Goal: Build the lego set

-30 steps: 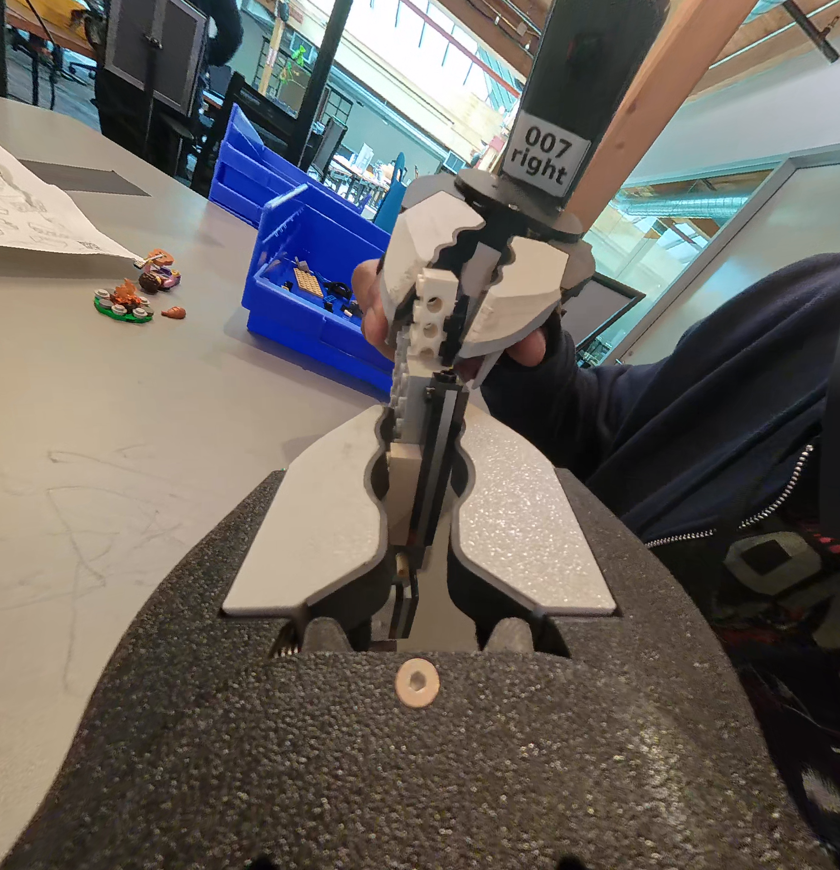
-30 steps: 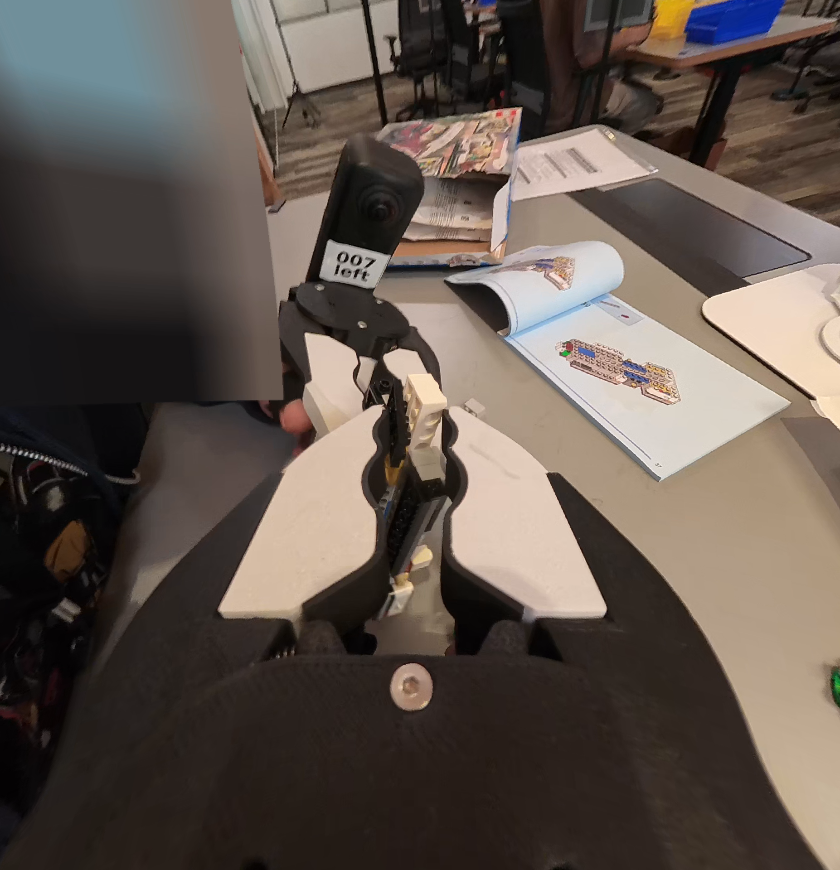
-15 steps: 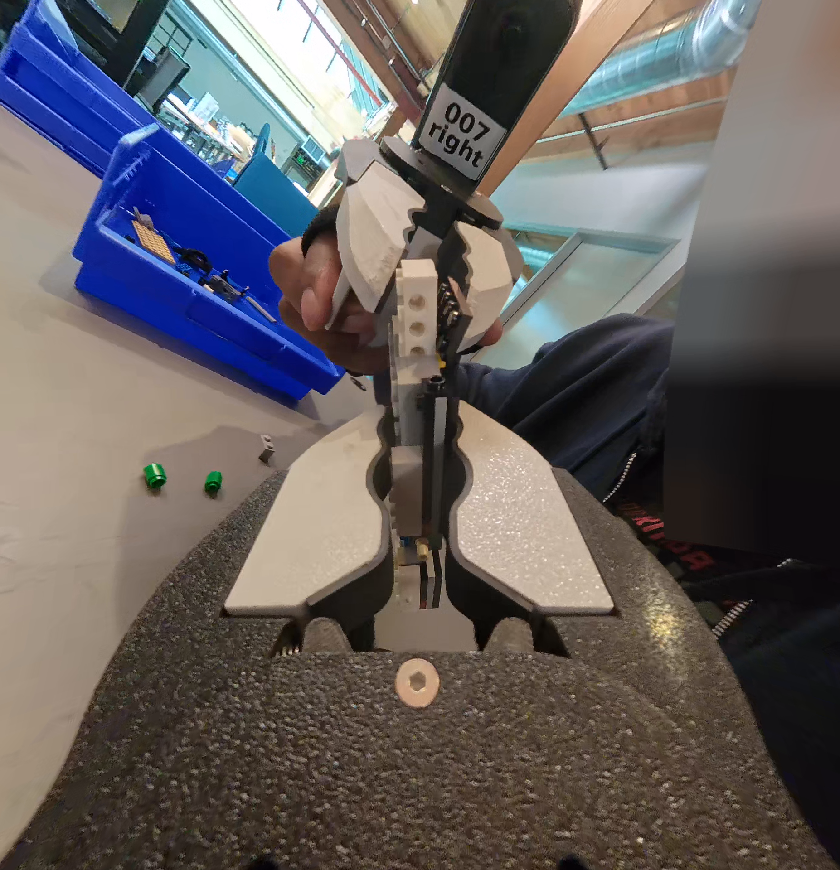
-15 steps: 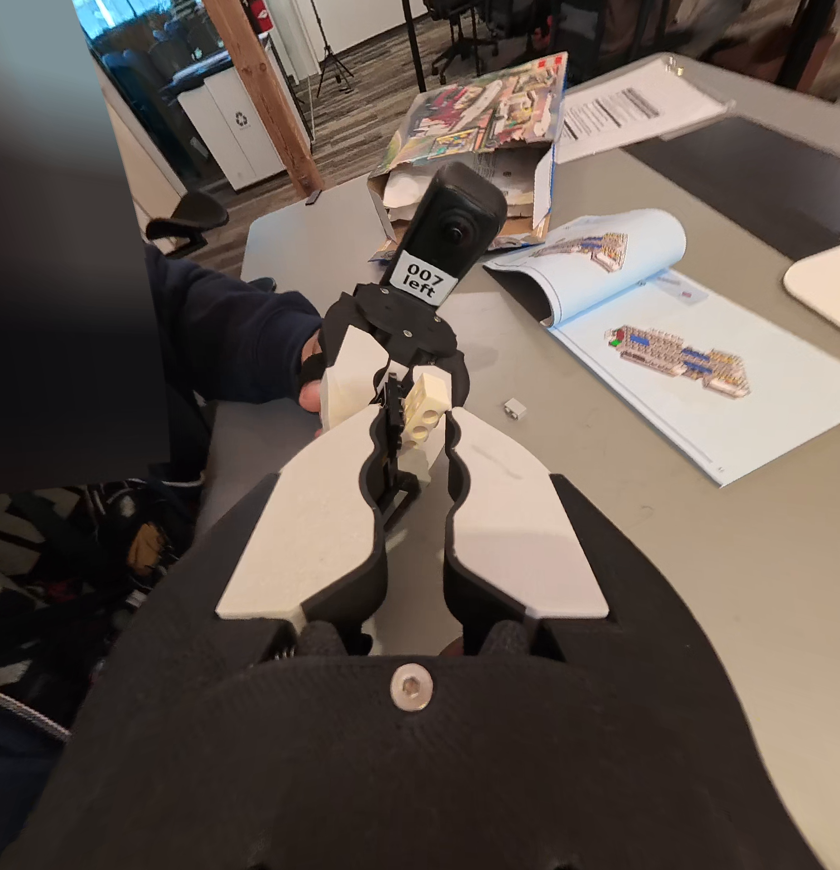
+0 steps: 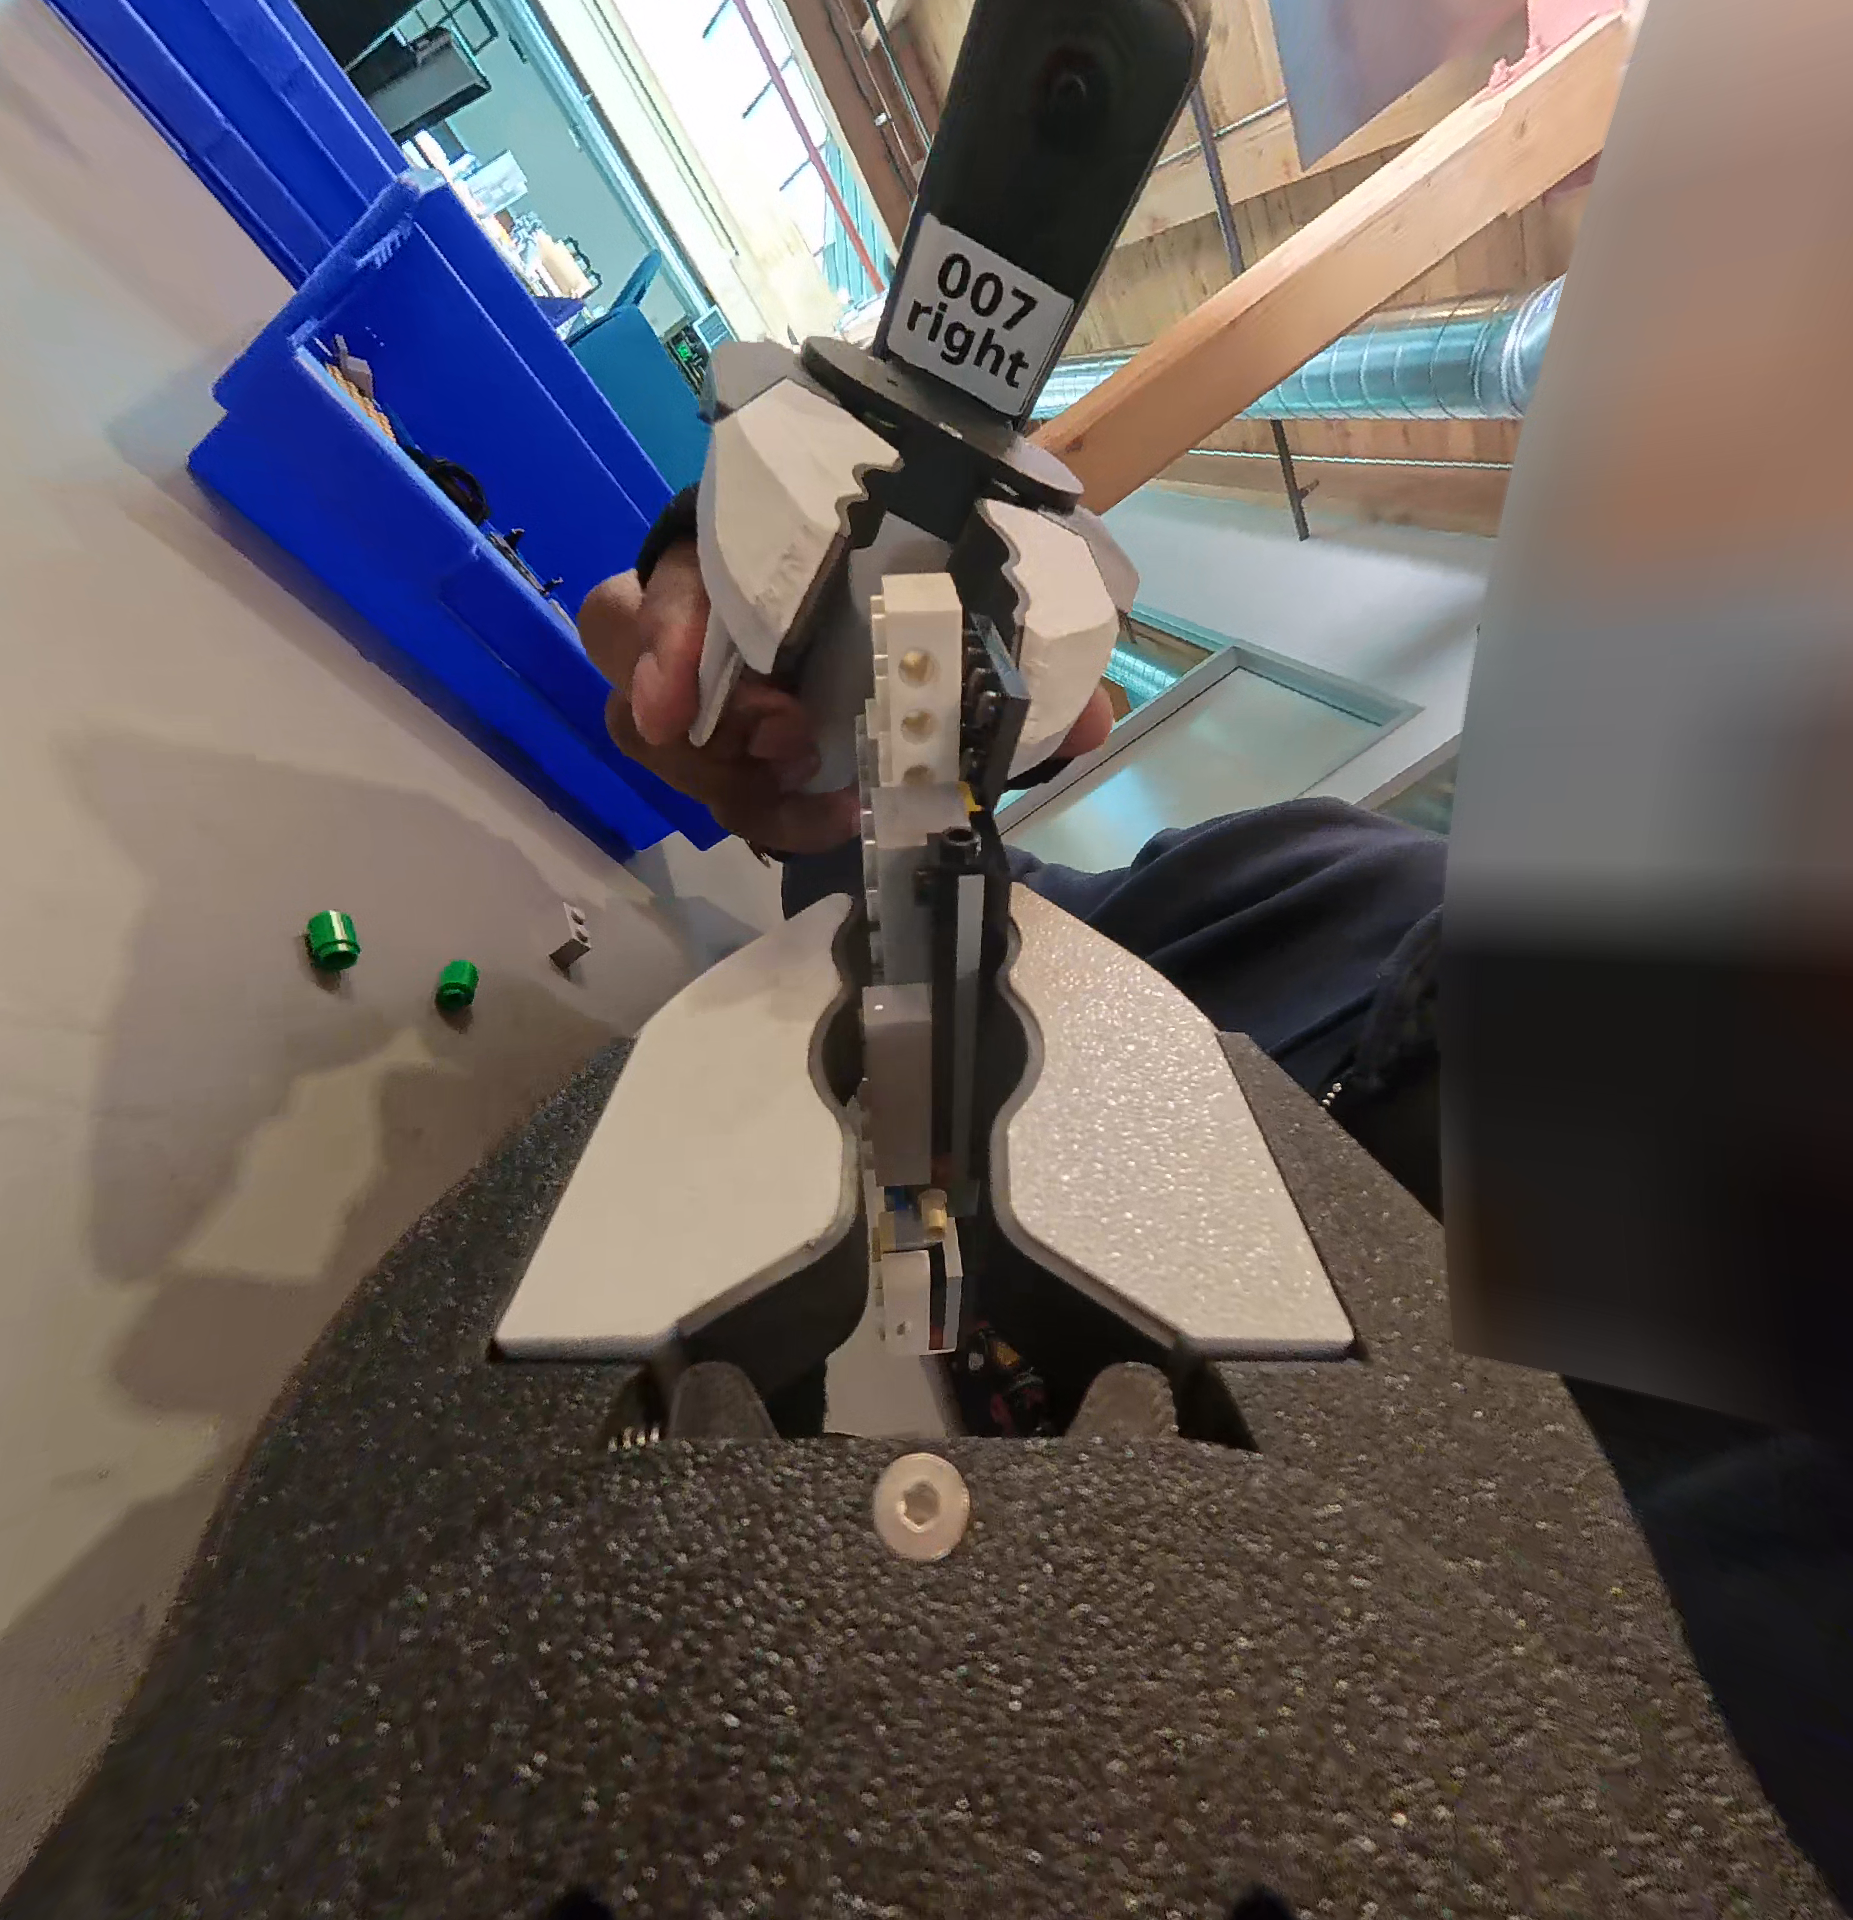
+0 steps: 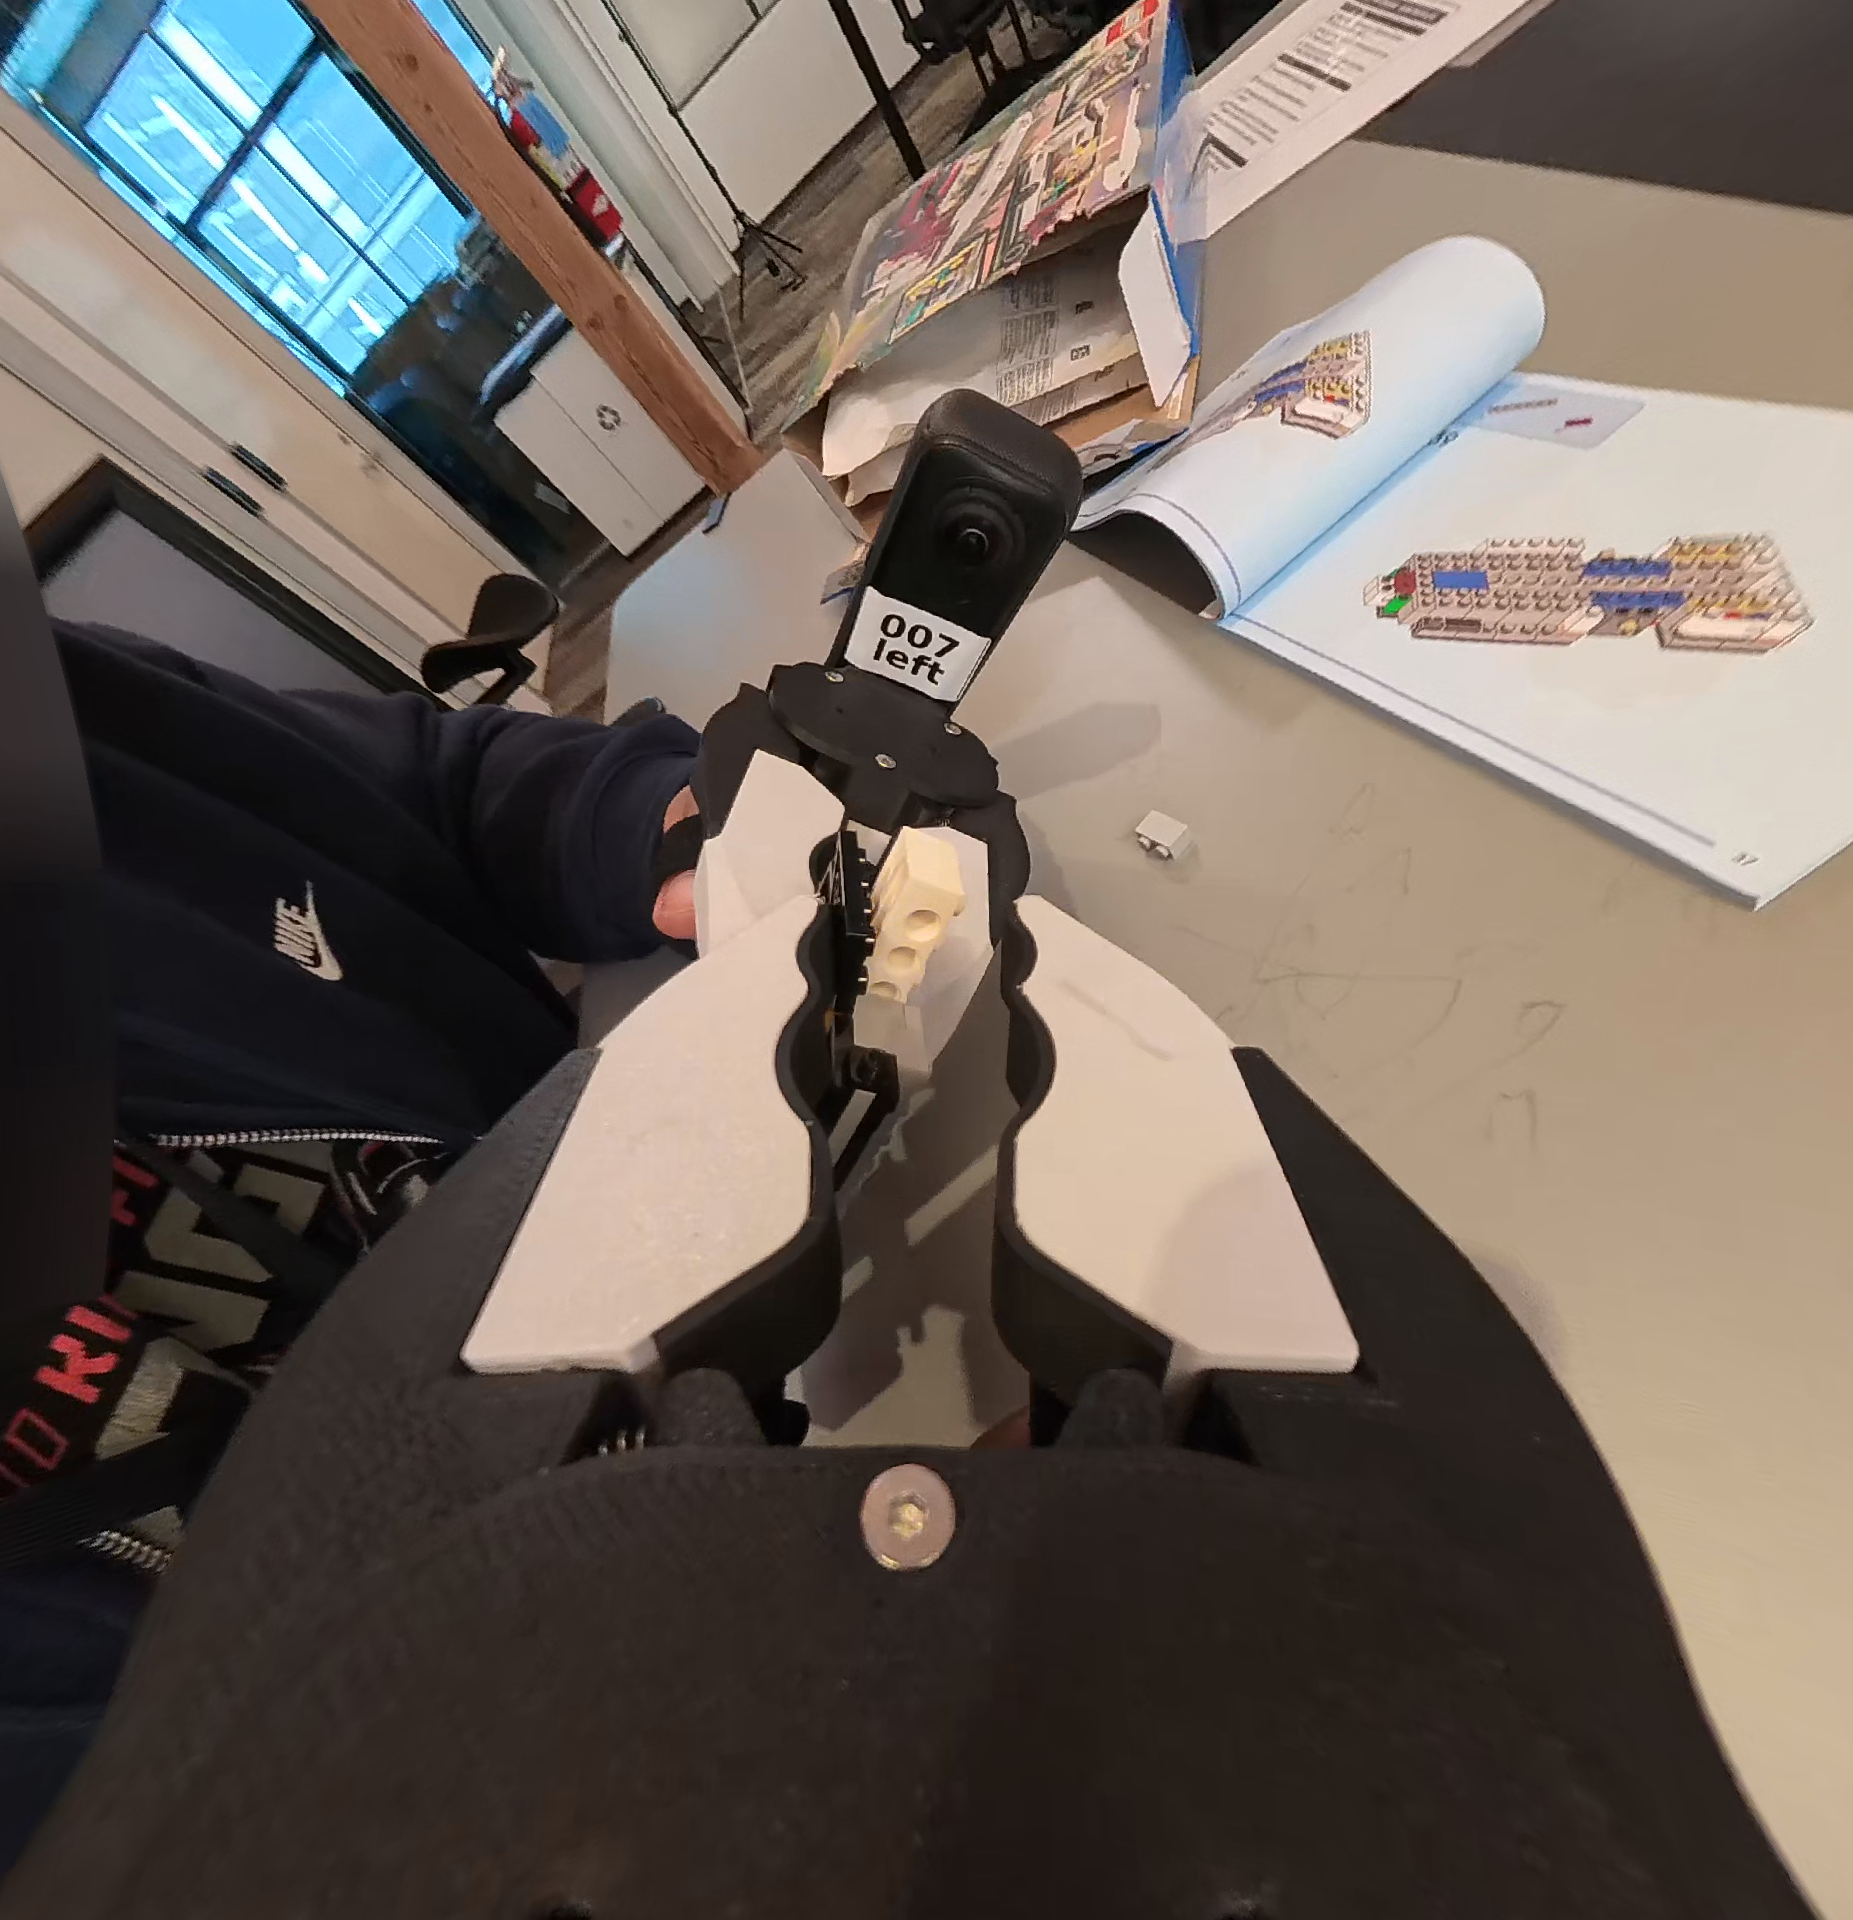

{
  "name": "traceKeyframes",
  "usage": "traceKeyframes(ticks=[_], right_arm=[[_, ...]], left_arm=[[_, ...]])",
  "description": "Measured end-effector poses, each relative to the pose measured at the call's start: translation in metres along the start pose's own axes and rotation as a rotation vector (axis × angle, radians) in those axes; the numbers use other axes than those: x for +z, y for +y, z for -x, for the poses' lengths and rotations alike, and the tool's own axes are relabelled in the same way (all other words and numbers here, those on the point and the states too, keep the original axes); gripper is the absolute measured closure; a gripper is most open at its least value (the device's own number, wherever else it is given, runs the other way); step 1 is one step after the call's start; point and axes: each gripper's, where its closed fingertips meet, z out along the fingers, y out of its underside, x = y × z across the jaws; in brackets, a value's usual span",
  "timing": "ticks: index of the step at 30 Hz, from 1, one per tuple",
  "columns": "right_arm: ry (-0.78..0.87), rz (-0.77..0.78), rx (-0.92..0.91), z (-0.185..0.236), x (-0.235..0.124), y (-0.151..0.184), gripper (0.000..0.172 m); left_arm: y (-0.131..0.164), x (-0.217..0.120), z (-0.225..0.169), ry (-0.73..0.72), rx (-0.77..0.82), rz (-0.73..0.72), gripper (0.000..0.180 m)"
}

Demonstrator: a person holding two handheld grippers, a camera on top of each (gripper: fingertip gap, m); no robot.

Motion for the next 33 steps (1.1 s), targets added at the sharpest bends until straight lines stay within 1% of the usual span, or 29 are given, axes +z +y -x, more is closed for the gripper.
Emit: traceKeyframes(ticks=[10, 15, 18, 33], right_arm=[[-0.026, -0.023, 0.074, -0.004, 0.001, 0.002, 0.139], [-0.061, -0.045, 0.101, -0.002, 0.001, 0.001, 0.144], [-0.107, -0.069, 0.115, 0.004, 0.001, -0.001, 0.151], [-0.106, -0.048, 0.095, 0.009, 0.002, 0.004, 0.154]], left_arm=[[0.0, 0.0, 0.003, -0.013, -0.025, -0.006, 0.161], [-0.001, -0.001, 0.004, -0.048, 0.014, 0.008, 0.161], [-0.001, -0.001, 0.002, -0.059, 0.045, 0.019, 0.161], [0.005, -0.002, 0.002, -0.087, 0.11, 0.098, 0.161]])
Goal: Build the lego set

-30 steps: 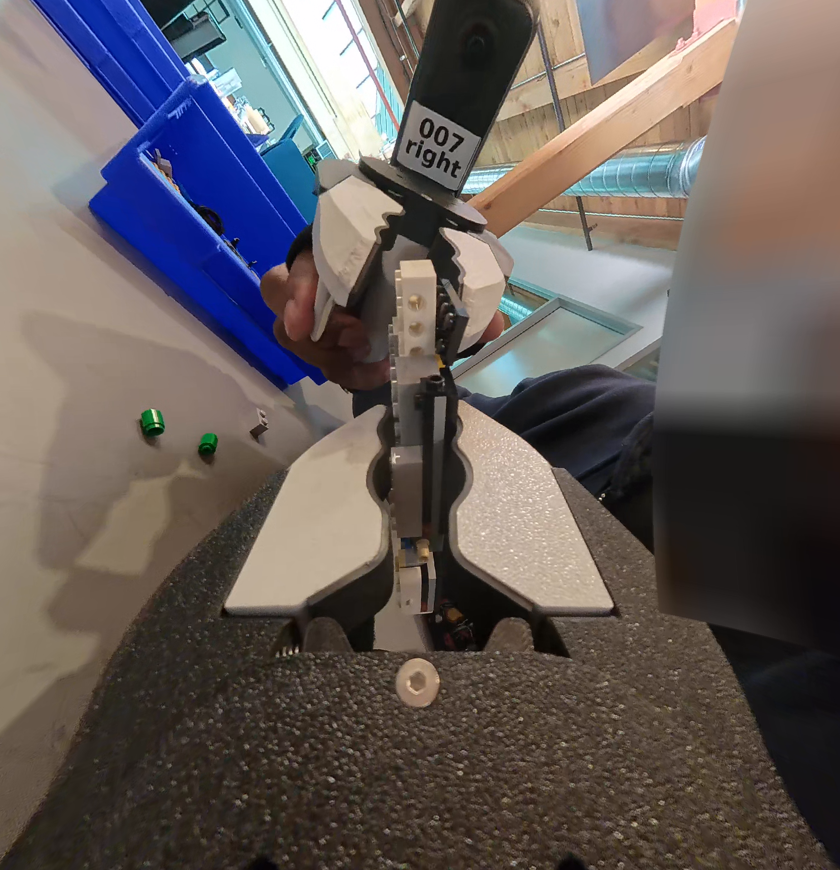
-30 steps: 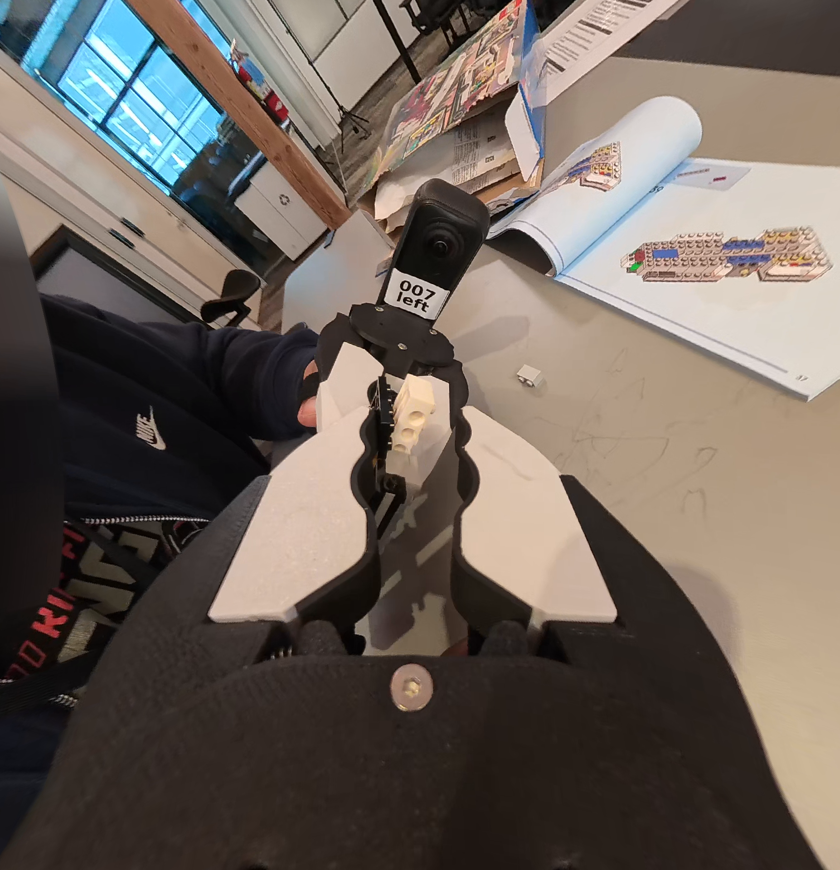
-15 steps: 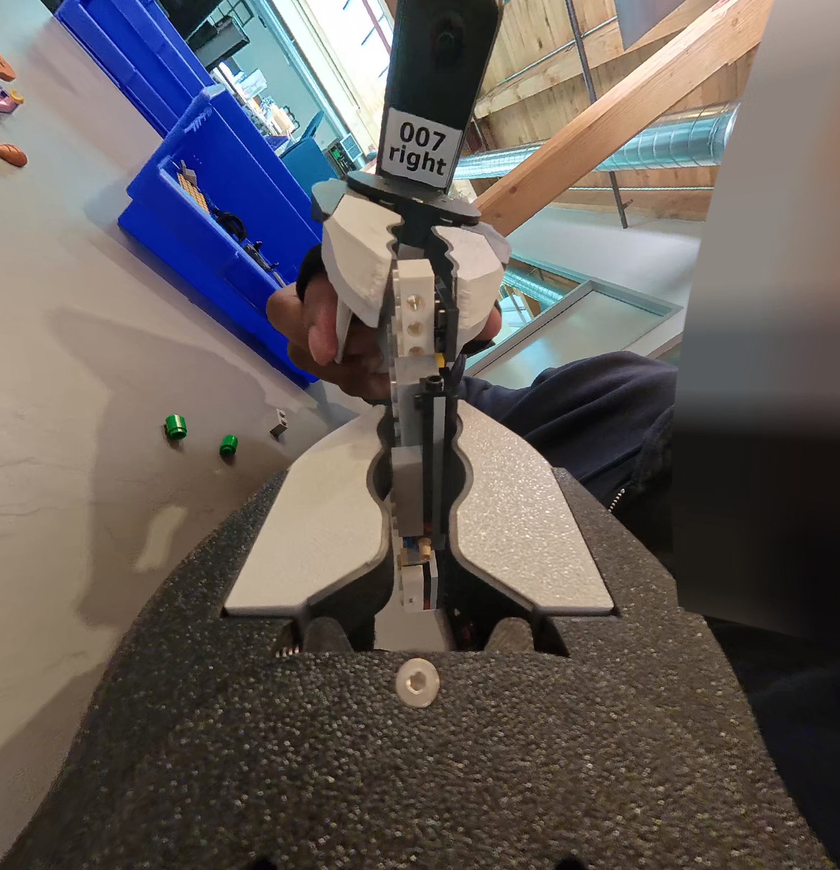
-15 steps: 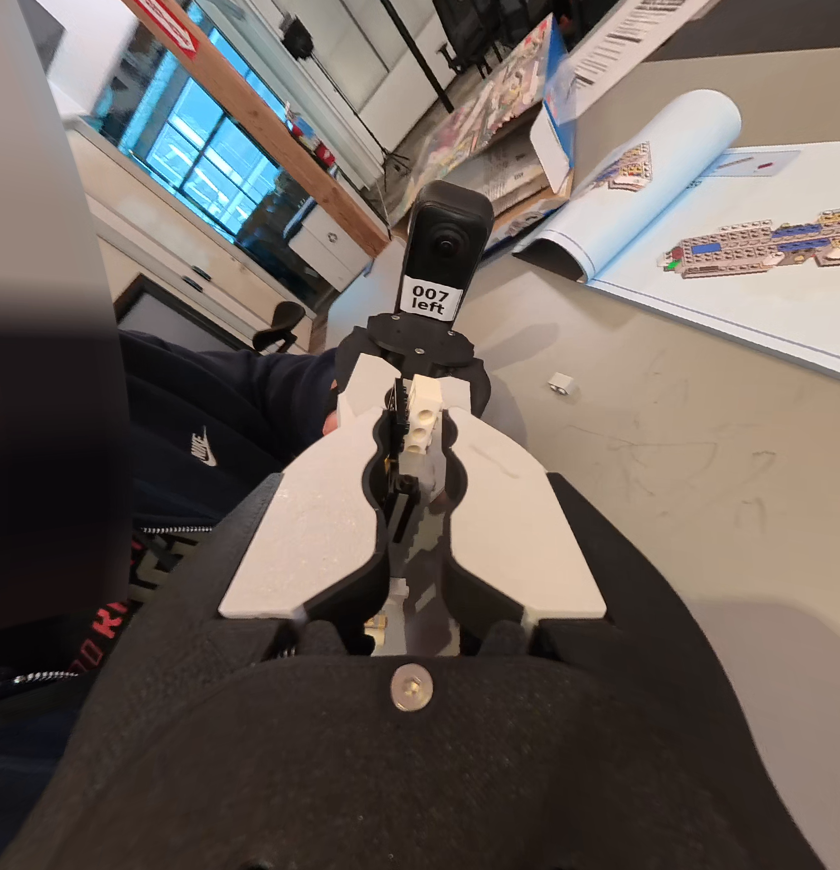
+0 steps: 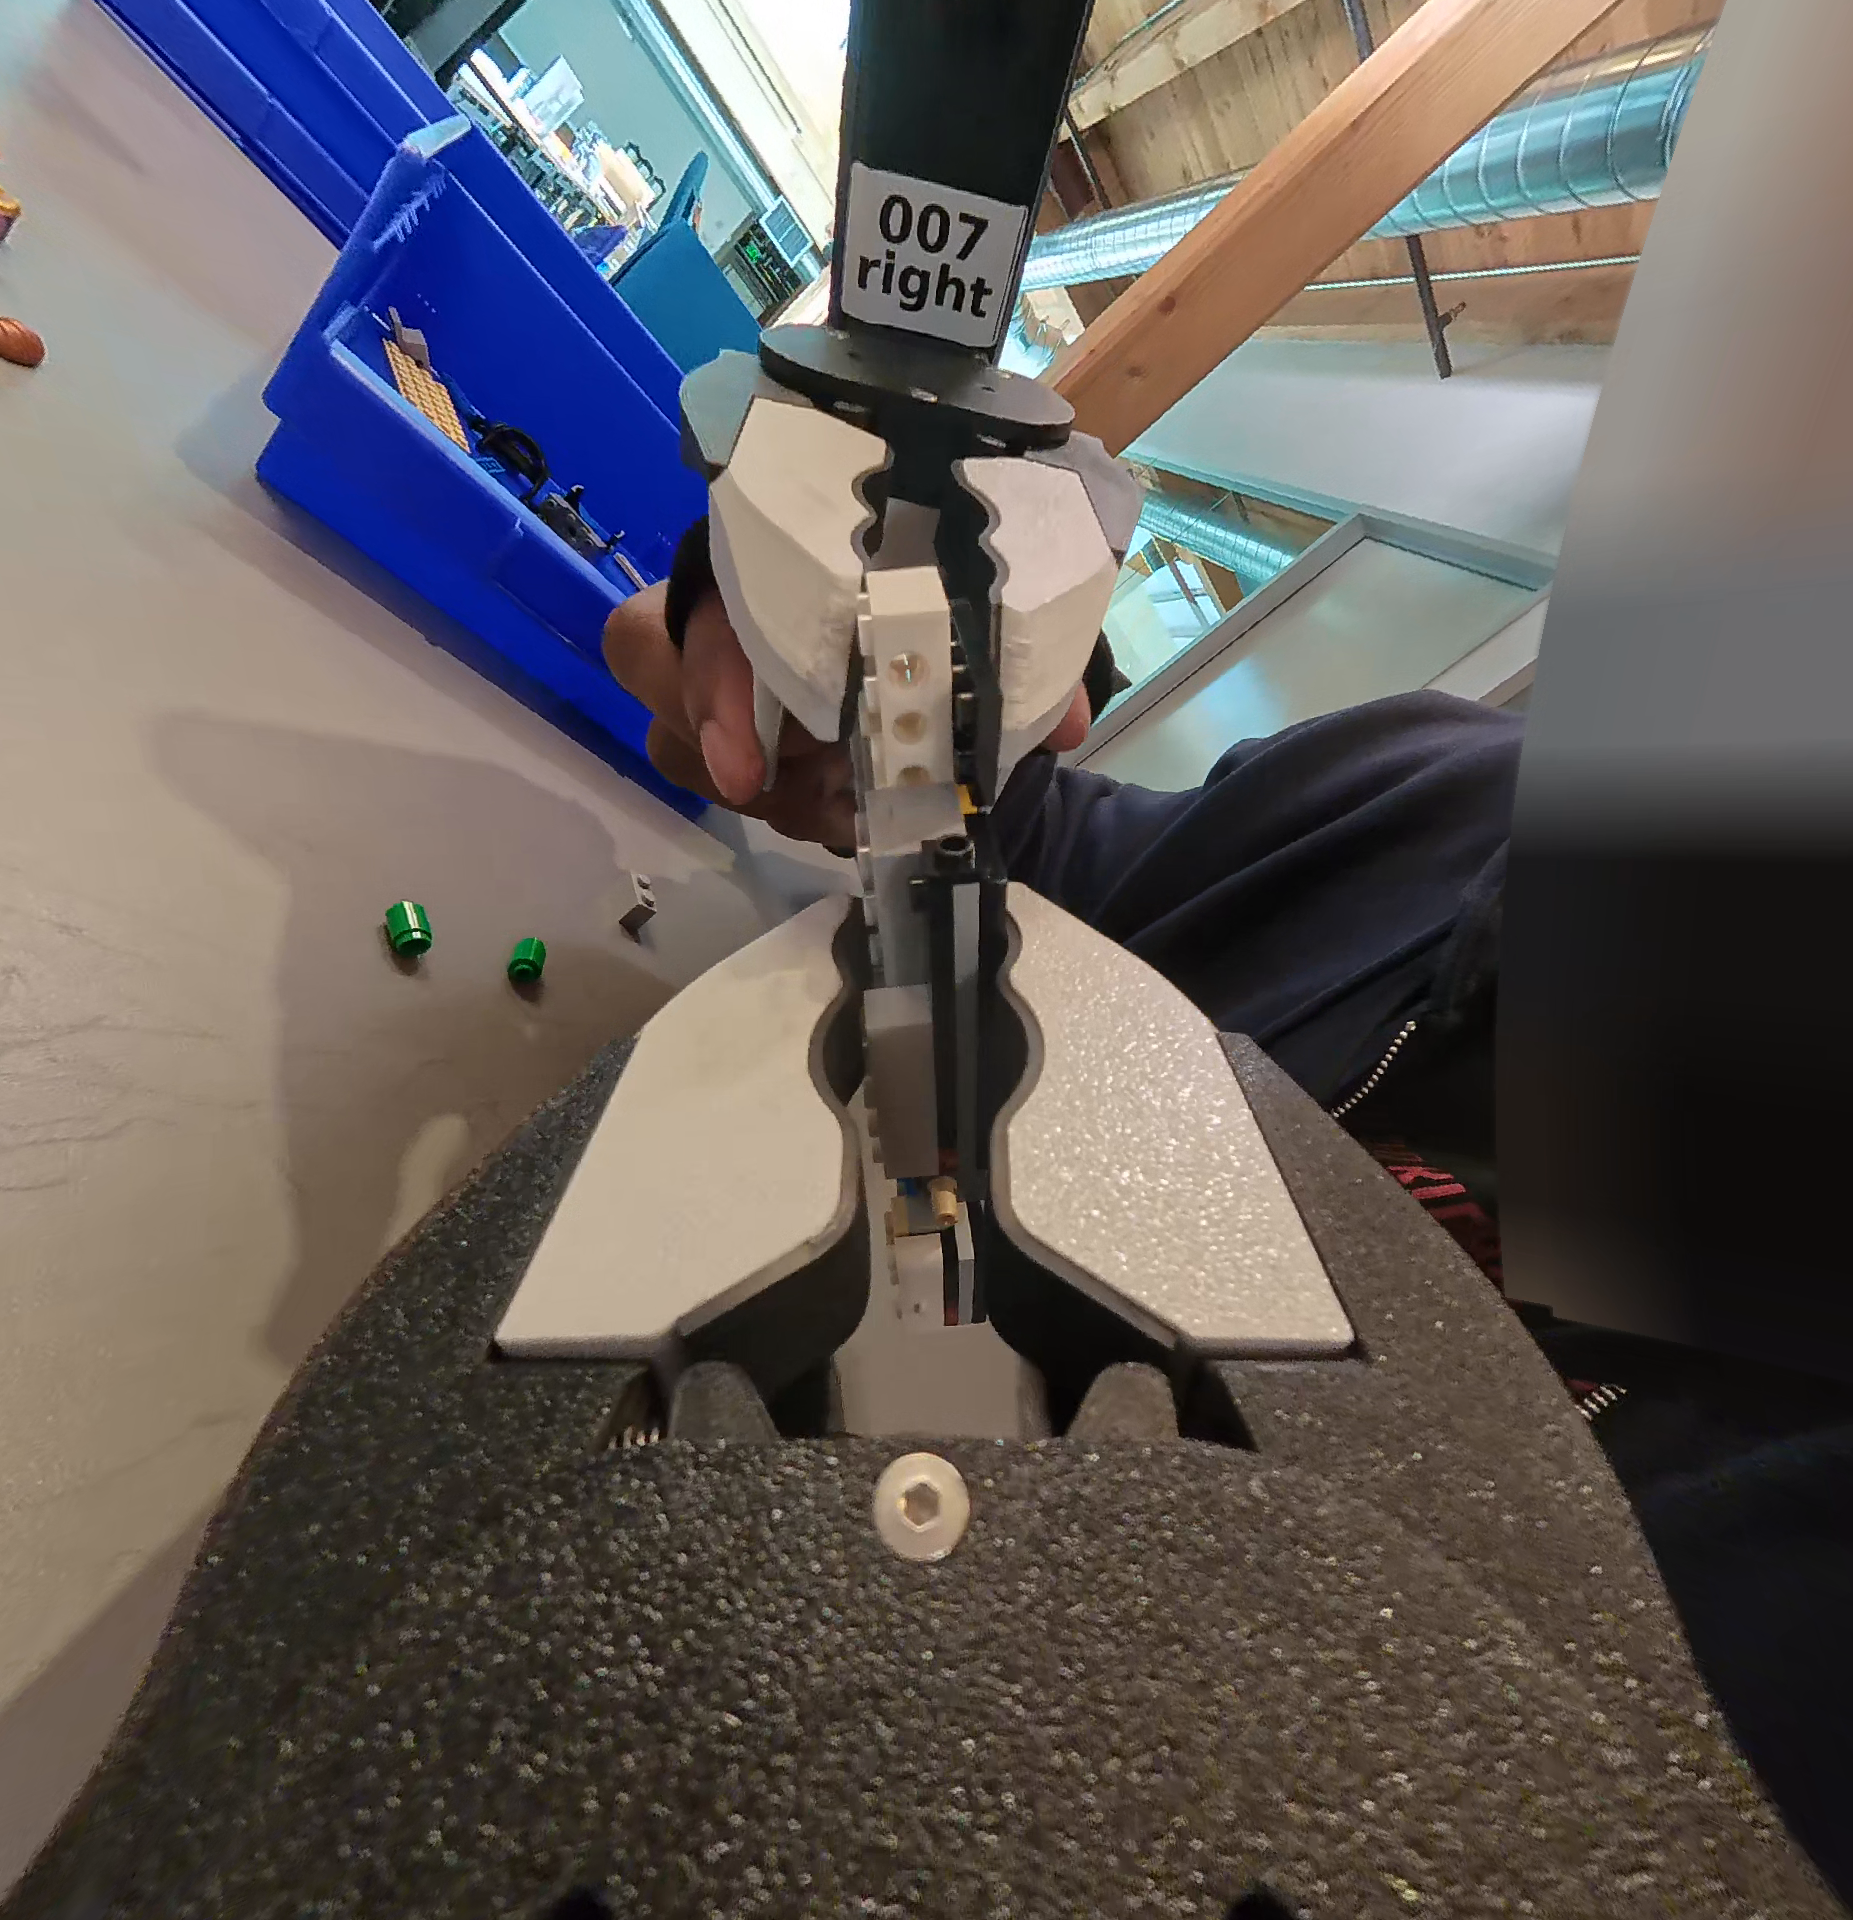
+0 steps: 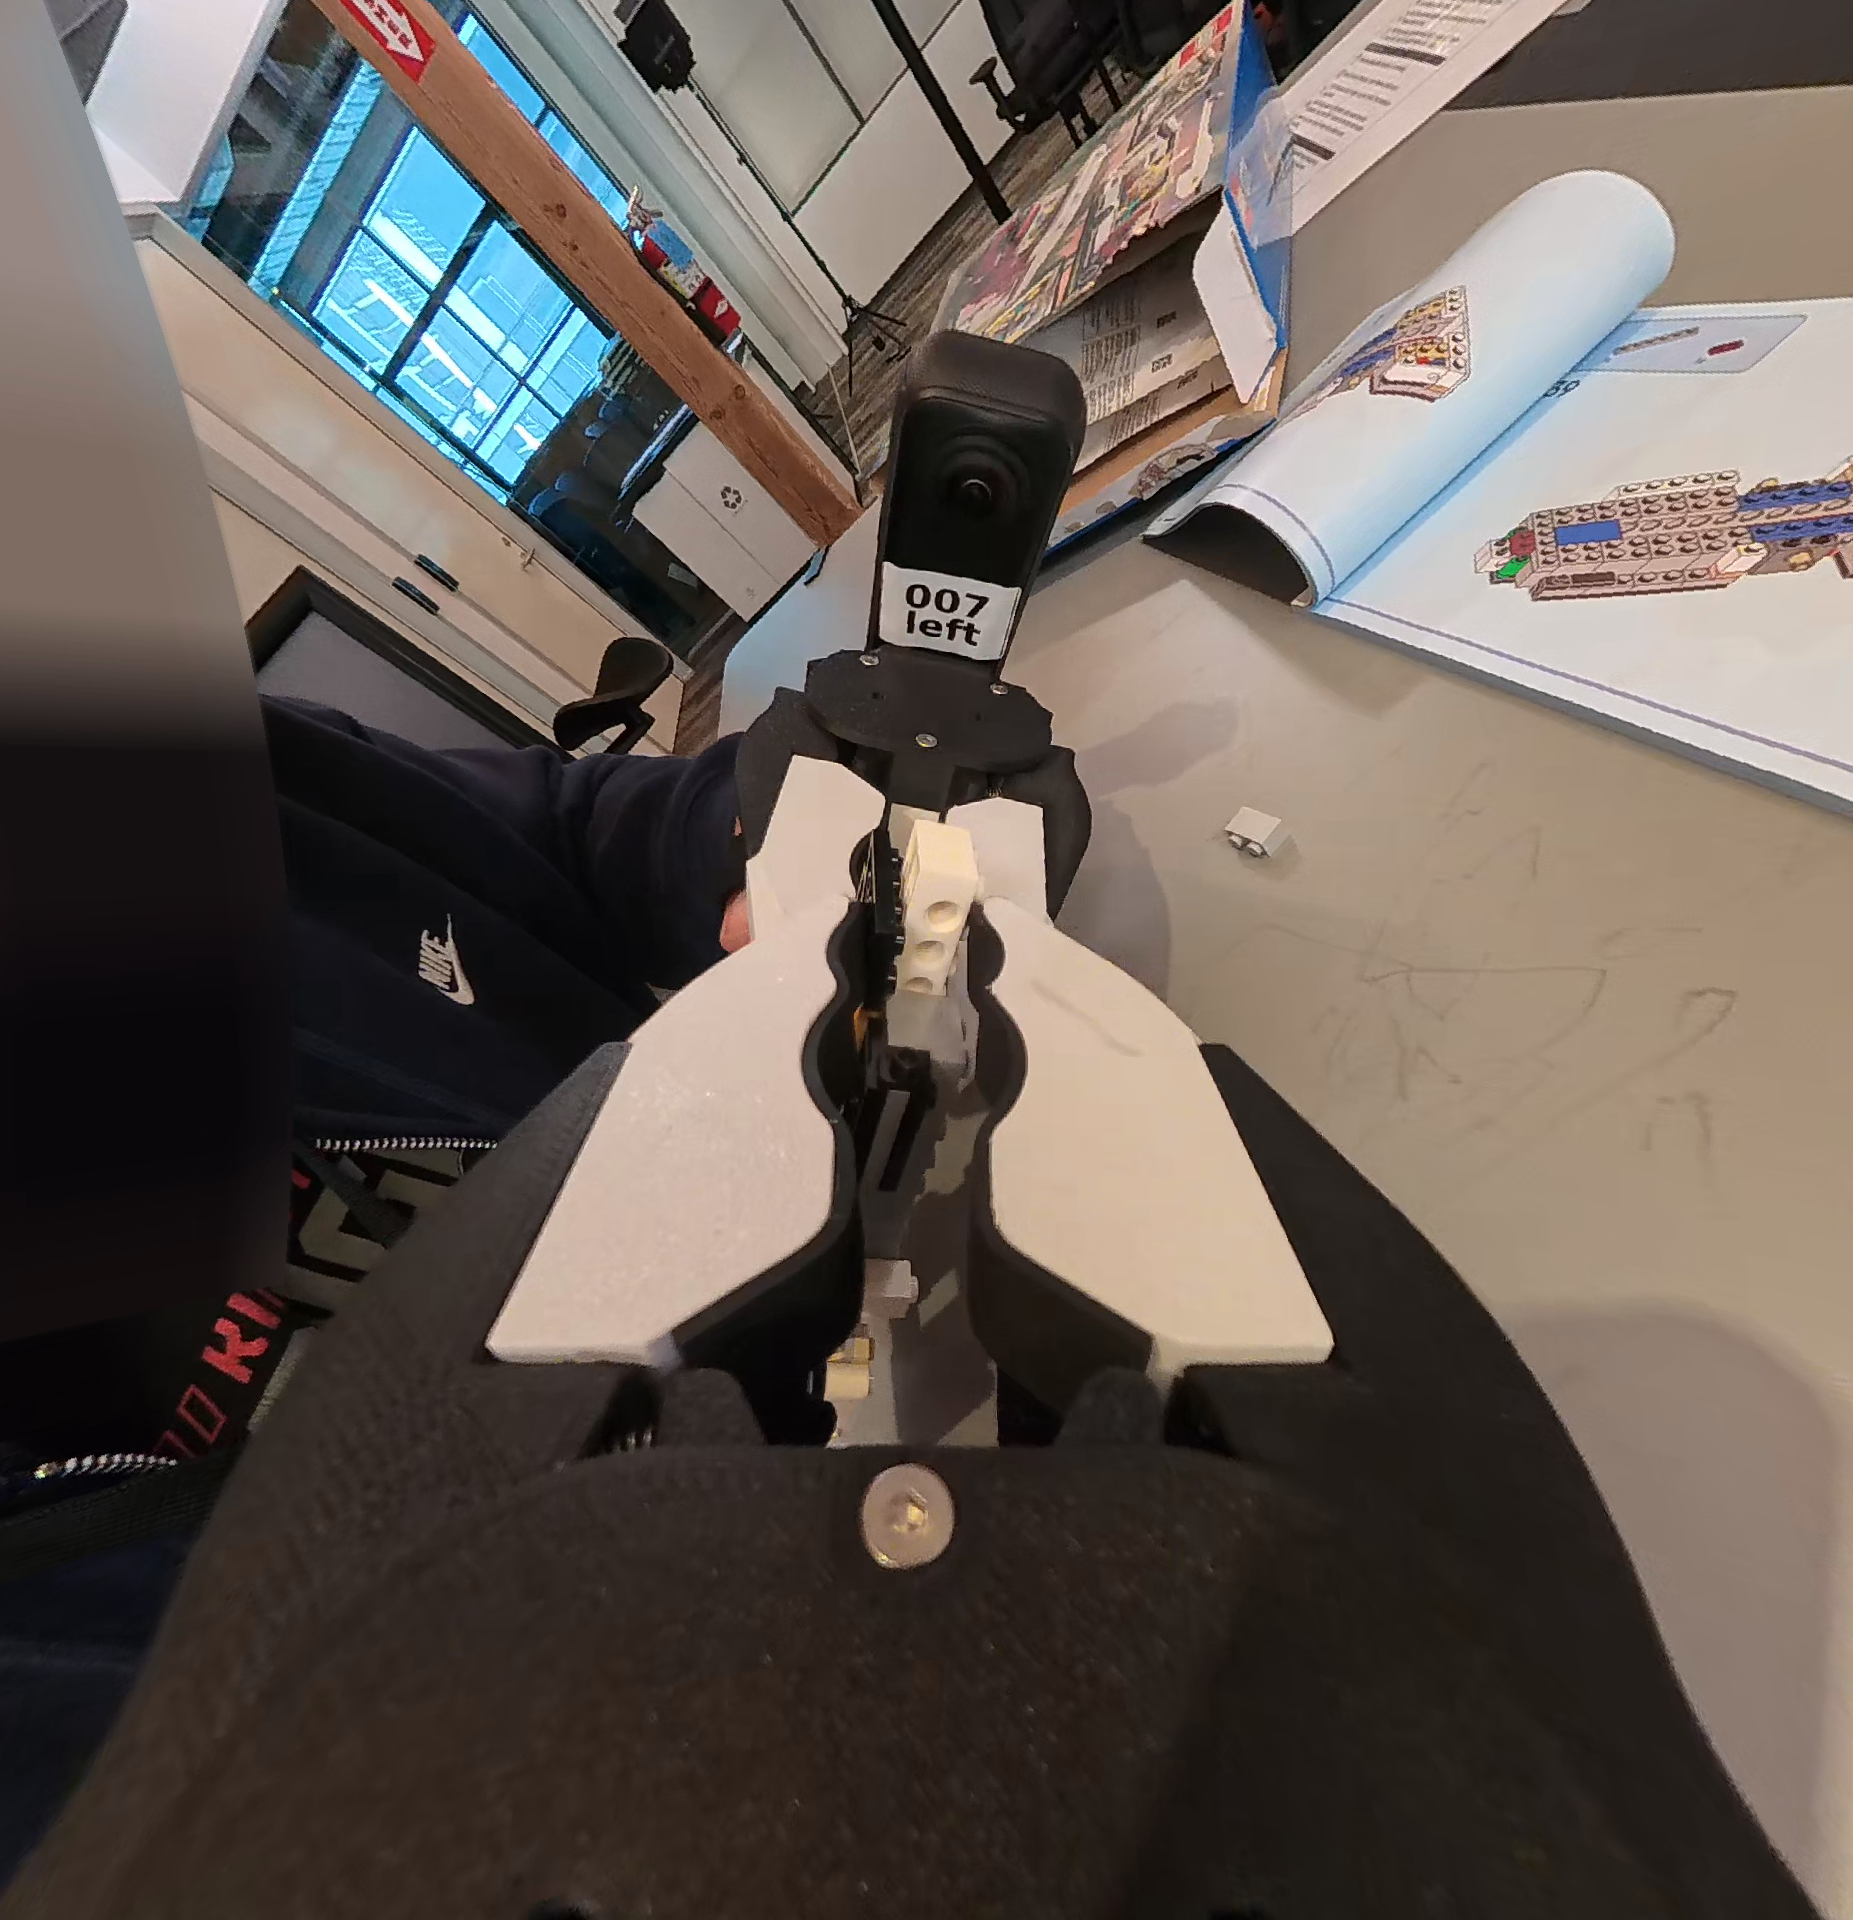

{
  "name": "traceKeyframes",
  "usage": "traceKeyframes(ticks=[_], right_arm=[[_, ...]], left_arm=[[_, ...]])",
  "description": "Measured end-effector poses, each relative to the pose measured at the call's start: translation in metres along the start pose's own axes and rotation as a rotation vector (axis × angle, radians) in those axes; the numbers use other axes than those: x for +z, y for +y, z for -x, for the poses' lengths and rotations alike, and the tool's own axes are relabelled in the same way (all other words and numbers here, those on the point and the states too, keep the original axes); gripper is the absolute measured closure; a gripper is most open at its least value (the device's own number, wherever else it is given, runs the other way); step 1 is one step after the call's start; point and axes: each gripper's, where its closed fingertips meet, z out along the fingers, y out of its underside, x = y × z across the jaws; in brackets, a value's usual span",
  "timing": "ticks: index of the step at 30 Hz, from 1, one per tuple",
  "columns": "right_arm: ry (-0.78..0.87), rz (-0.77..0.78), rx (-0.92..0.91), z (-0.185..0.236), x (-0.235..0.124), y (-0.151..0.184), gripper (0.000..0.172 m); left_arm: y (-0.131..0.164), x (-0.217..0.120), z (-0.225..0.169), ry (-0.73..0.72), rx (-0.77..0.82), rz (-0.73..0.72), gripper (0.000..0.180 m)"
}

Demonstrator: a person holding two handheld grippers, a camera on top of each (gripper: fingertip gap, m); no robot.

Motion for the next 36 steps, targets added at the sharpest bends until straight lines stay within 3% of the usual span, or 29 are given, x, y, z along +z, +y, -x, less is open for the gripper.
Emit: traceKeyframes(ticks=[25, 36], right_arm=[[-0.043, -0.006, 0.056, 0.0029, 0.0012, 0.0038, 0.154], [-0.001, -0.012, 0.07, -0.0048, 0.0041, 0.0025, 0.147]], left_arm=[[0.0056, -0.0009, 0.0014, -0.006, 0.076, 0.033, 0.161], [0.0022, -0.0005, 0.0045, -0.003, 0.018, -0.003, 0.16]])
